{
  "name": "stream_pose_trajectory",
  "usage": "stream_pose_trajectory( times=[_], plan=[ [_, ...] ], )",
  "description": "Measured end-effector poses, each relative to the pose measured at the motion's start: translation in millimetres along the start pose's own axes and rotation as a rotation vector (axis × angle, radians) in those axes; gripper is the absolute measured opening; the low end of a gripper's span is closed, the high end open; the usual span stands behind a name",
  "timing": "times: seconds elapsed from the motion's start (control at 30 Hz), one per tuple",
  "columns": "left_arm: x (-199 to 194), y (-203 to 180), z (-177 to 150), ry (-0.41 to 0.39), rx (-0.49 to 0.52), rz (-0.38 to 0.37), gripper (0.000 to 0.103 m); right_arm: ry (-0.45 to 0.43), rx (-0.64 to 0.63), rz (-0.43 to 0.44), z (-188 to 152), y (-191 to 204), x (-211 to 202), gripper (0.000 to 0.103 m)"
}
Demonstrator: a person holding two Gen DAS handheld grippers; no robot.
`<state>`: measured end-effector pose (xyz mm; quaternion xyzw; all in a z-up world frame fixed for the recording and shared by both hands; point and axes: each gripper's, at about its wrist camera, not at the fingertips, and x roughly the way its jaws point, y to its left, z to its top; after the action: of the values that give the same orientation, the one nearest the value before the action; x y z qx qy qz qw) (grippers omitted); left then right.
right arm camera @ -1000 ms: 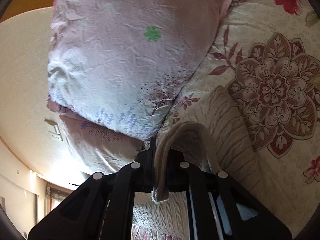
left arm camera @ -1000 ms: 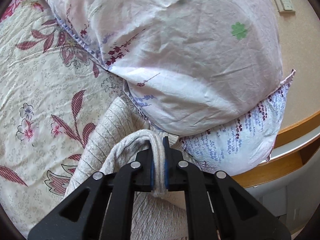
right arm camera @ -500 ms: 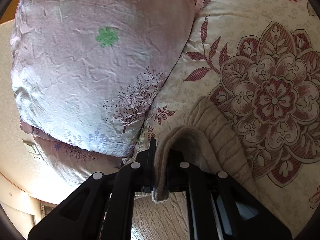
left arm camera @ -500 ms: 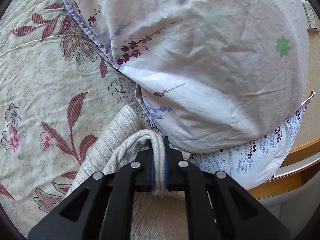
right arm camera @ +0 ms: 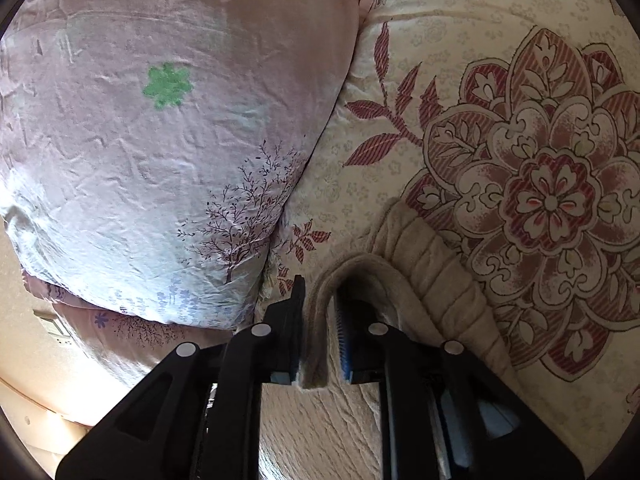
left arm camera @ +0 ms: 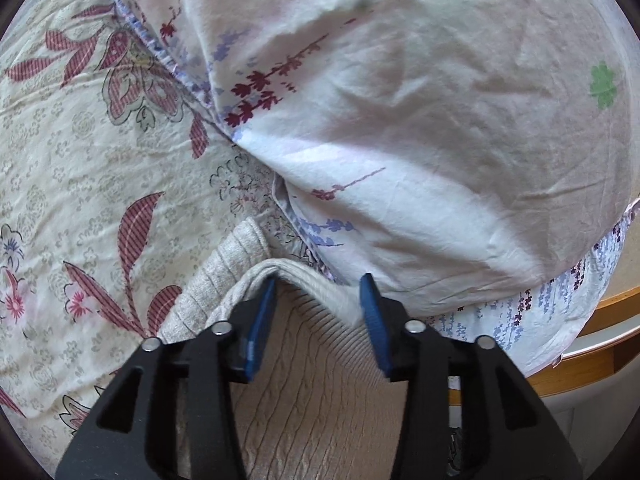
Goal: Fold small clothes
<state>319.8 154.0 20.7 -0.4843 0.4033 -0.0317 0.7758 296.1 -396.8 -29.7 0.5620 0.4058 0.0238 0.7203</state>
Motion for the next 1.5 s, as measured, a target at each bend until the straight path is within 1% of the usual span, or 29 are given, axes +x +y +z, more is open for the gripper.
stream_pose_trajectory(
  times=[0.03, 0.07, 0.1, 0.13, 0.17, 0.2, 0.27, 0.33, 0.37, 0.43, 0.5, 0.57, 0.6, 0.63, 0.7, 0.73, 0.77, 0.8, 0.87, 0.93, 1.0, 1.07, 1.13, 1.17, 1.2, 1.23, 1.33, 1.43, 1.5],
  plan=[
    [-5.1, -5.4, 0.6, -0.018, 0.028, 0.01, 0.064, -0.021, -0.012, 0.006, 1.3, 4.6, -3.7, 0.046],
    [-11.6, -11.0, 0.5, -0.04, 0.059, 0.029, 0.075, -0.042, -0.029, -0.001, 2.0, 8.9, -9.2, 0.058],
    [-18.6, -16.6, 0.4, -0.063, 0.093, 0.053, 0.08, -0.079, -0.055, -0.027, 2.2, 15.0, -16.3, 0.064],
    [-24.6, -21.1, 0.3, -0.074, 0.126, 0.06, 0.08, -0.115, -0.084, -0.054, 1.5, 20.9, -23.2, 0.076],
    [-30.2, -25.5, -0.8, -0.078, 0.159, 0.059, 0.08, -0.139, -0.123, -0.057, -0.1, 27.3, -29.4, 0.079],
    [-35.4, -30.3, -3.4, -0.081, 0.197, 0.061, 0.081, -0.139, -0.161, -0.046, -2.3, 33.1, -32.1, 0.079],
    [-43.2, -40.4, -11.8, -0.076, 0.295, 0.07, 0.081, -0.106, -0.26, -0.054, -12.1, 45.8, -31.8, 0.079],
    [-43.8, -54.2, -29.8, -0.06, 0.423, 0.1, 0.082, -0.046, -0.39, -0.078, -29.5, 59.2, -24.3, 0.079],
    [-42.2, -60.1, -40.4, -0.047, 0.488, 0.117, 0.083, -0.019, -0.461, -0.102, -40.6, 65.3, -19.2, 0.079],
    [-33.9, -68.4, -61.6, -0.014, 0.594, 0.157, 0.086, 0.024, -0.564, -0.156, -58.7, 72.4, -7.6, 0.079],
    [-20.7, -68.6, -76.2, 0.024, 0.647, 0.202, 0.086, 0.047, -0.617, -0.231, -69.8, 72.4, 4.2, 0.08],
    [-7.1, -60.1, -80.8, 0.065, 0.645, 0.243, 0.086, 0.062, -0.642, -0.318, -76.7, 66.7, 14.6, 0.083],
    [-2.2, -53.0, -80.6, 0.082, 0.634, 0.264, 0.086, 0.068, -0.662, -0.344, -79.3, 64.7, 18.7, 0.083],
    [-0.8, -42.1, -79.6, 0.096, 0.619, 0.282, 0.086, 0.064, -0.689, -0.347, -83.7, 63.4, 18.5, 0.083],
    [6.4, -32.9, -78.9, 0.111, 0.597, 0.286, 0.086, 0.063, -0.735, -0.374, -91.4, 62.3, 20.7, 0.084],
    [6.2, -31.0, -80.2, 0.1, 0.606, 0.282, 0.087, 0.064, -0.756, -0.387, -94.4, 62.8, 23.2, 0.087],
    [7.7, -32.0, -81.8, 0.099, 0.619, 0.281, 0.091, 0.066, -0.775, -0.392, -95.9, 62.9, 27.0, 0.093],
    [10.6, -34.0, -84.3, 0.102, 0.632, 0.284, 0.093, 0.068, -0.799, -0.405, -99.4, 63.9, 30.8, 0.095],
    [12.8, -38.6, -87.3, 0.104, 0.645, 0.302, 0.093, 0.071, -0.851, -0.459, -104.0, 68.8, 39.2, 0.1],
    [3.2, -41.5, -82.9, 0.092, 0.619, 0.271, 0.09, 0.08, -0.875, -0.492, -108.8, 72.6, 42.5, 0.101],
    [-11.5, -42.0, -76.2, 0.049, 0.576, 0.241, 0.09, 0.079, -0.856, -0.473, -108.0, 67.8, 35.5, 0.101],
    [-28.2, -32.3, -63.9, 0.013, 0.508, 0.227, 0.09, 0.075, -0.818, -0.445, -106.5, 64.4, 26.6, 0.101],
    [-38.1, -19.0, -52.4, 0.004, 0.442, 0.209, 0.09, 0.065, -0.803, -0.471, -106.4, 64.1, 18.8, 0.101],
    [-40.2, -12.7, -47.0, 0.007, 0.423, 0.217, 0.089, 0.06, -0.807, -0.497, -108.3, 63.9, 17.4, 0.101],
    [-40.9, -8.0, -42.1, 0.015, 0.414, 0.233, 0.088, 0.058, -0.816, -0.506, -109.8, 64.2, 14.3, 0.101],
    [-39.2, -4.2, -38.9, 0.031, 0.414, 0.251, 0.088, 0.053, -0.823, -0.509, -112.5, 65.1, 14.9, 0.101],
    [-31.0, 1.7, -37.3, 0.086, 0.431, 0.27, 0.086, 0.047, -0.832, -0.514, -118.1, 64.1, 13.1, 0.102],
    [-16.6, 5.8, -42.2, 0.133, 0.426, 0.263, 0.081, 0.052, -0.821, -0.515, -120.0, 61.7, 10.6, 0.102],
    [-14.9, 5.5, -43.0, 0.117, 0.423, 0.247, 0.081, 0.052, -0.817, -0.508, -120.6, 60.2, 6.3, 0.102]
  ],
)
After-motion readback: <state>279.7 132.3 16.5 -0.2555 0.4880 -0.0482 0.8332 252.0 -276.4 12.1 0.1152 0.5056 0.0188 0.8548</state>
